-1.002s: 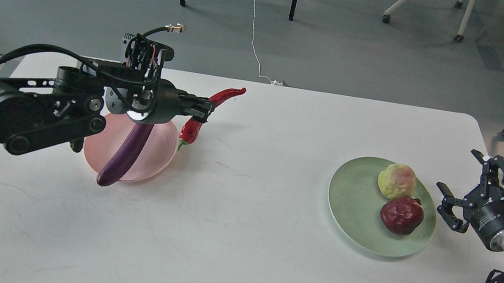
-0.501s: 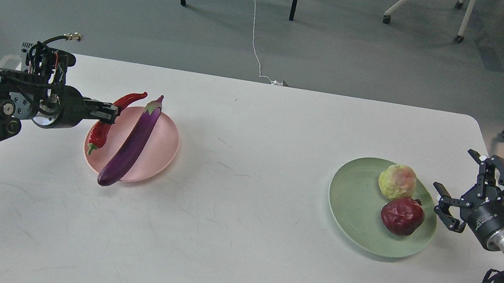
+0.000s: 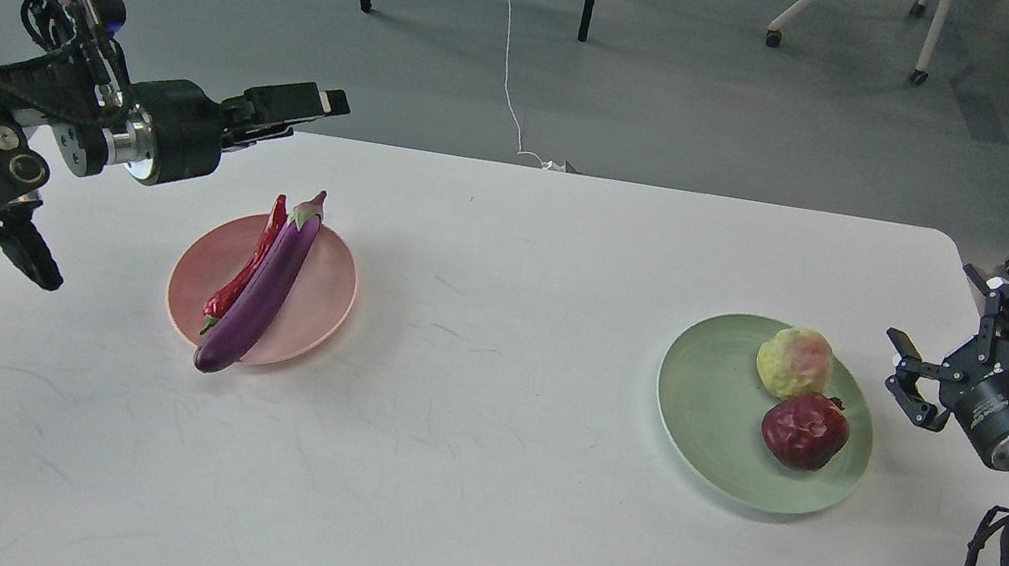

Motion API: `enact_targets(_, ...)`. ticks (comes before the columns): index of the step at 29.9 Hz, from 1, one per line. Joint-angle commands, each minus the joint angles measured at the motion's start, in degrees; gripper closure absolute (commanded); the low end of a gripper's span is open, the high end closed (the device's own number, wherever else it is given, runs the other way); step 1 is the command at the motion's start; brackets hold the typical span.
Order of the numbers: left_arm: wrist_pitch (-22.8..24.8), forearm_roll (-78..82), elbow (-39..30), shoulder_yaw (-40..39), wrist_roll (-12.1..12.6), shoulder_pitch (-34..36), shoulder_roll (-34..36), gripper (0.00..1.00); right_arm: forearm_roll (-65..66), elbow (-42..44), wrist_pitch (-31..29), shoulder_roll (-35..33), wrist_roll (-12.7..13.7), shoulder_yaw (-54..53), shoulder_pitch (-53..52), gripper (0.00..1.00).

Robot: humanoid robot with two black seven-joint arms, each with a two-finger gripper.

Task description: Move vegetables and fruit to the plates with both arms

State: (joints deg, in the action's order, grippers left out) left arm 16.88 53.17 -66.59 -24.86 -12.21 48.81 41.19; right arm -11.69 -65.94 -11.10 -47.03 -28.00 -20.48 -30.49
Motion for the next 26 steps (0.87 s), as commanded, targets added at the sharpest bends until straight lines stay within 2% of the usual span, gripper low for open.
enact_targets(1,-1.4,-17.0,-3.6,-5.6,-1.2,-5.0,-3.0,0.01,-0.1,-0.9,0.7,0.3,0.0,0.0,-2.3,0.03)
enact_targets(4,-3.0,-21.7,-3.9,-10.8,-1.3,-10.3,-7.2,0.01,-0.2,-4.1,3.7,0.3,0.0,0.0,-3.2,0.03)
enact_targets(8,-5.2,-22.0,-3.9,-22.4,-1.2,-20.0,-14.1,0.01,-0.2,-9.1,9.1,0.1,0.0,0.2,-3.2,0.03)
enact_targets(13,-6.6,-21.4,-3.6,-31.6,-1.3,-28.9,-22.2,0.01,0.2,-10.7,9.4,-0.3,0.0,1.2,-2.9,0.03)
enact_targets(18,-6.5,-21.2,-3.1,-34.1,-1.1,-34.0,-25.1,0.01,3.8,-11.5,9.2,-0.9,0.0,4.4,-2.7,0.02)
enact_targets(26,-6.4,-21.3,-3.1,-34.6,-0.8,-34.7,-25.2,0.01,4.4,-11.4,9.0,-0.2,0.0,-0.6,-2.1,0.01)
